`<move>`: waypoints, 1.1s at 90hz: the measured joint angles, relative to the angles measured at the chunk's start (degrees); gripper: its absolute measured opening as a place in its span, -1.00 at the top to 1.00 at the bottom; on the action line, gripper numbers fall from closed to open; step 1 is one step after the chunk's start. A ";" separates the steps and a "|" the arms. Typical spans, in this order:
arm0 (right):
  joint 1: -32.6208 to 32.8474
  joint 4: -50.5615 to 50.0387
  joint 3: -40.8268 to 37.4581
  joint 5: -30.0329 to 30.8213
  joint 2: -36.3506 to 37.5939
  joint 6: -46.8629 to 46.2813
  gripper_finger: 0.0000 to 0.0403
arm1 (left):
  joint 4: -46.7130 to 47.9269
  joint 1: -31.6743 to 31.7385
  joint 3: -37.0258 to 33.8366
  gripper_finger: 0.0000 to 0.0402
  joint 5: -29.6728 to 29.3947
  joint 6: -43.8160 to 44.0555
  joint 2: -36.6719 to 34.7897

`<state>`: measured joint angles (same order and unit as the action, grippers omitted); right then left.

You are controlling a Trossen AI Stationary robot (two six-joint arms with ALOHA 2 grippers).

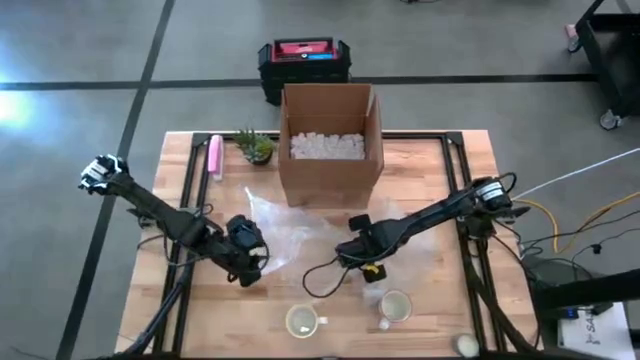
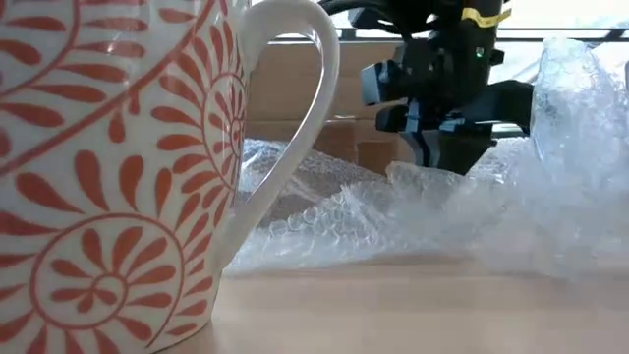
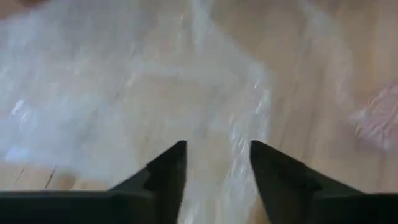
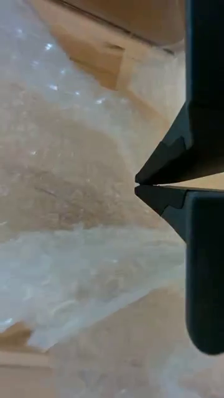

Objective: Wrap mug
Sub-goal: Prepare the left bubble wrap

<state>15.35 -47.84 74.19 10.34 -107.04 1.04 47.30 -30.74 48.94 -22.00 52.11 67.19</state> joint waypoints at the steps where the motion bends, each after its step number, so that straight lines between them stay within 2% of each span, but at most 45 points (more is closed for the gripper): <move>1: 0.00 0.17 0.00 0.03 0.00 0.00 1.00 | 1.28 0.00 0.37 0.02 0.00 0.89 -0.03; 10: 0.00 1.89 0.10 0.24 0.02 0.26 1.00 | 10.06 0.00 1.63 -0.13 -1.64 7.78 -0.13; 18: 0.00 4.21 0.13 0.25 0.02 0.27 1.00 | 10.60 0.01 -0.46 -0.21 -2.28 10.73 -0.05; 33: 0.00 5.58 0.17 0.25 0.02 0.37 1.00 | 0.14 0.26 -7.68 -0.27 -2.63 10.46 0.25; 46: 0.00 6.45 0.17 0.25 0.02 0.84 1.00 | -11.36 0.75 -14.86 -0.22 -4.97 10.04 0.38; 52: 0.00 6.99 0.20 0.25 0.03 1.14 1.00 | -14.31 1.54 -18.02 -0.12 -4.94 10.45 0.73; 57: 0.00 7.44 0.20 0.25 0.04 1.16 1.00 | -15.61 2.29 -20.00 0.04 -4.46 11.24 0.98; 63: 0.00 8.77 0.20 0.25 0.04 1.17 1.00 | -17.45 2.69 -21.47 0.32 -4.06 12.86 0.98; 71: 0.01 13.14 0.20 0.25 0.07 1.01 1.00 | -20.79 2.67 -21.47 0.80 -3.46 11.76 0.05; 74: 0.05 16.27 0.01 0.25 0.05 0.65 1.00 | -21.83 2.67 -20.73 0.90 -3.39 10.46 -0.46; 81: 0.13 23.67 -0.35 0.29 -0.81 1.05 1.00 | -22.09 2.67 -17.77 0.91 -4.02 7.87 -1.55; 99: 0.13 33.68 -0.59 -0.87 -5.54 0.70 1.00 | -16.93 2.77 -8.66 0.98 -8.65 1.24 -1.90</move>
<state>15.49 -14.16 73.60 9.48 -112.58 1.74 30.37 -27.97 40.28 -30.65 53.35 65.29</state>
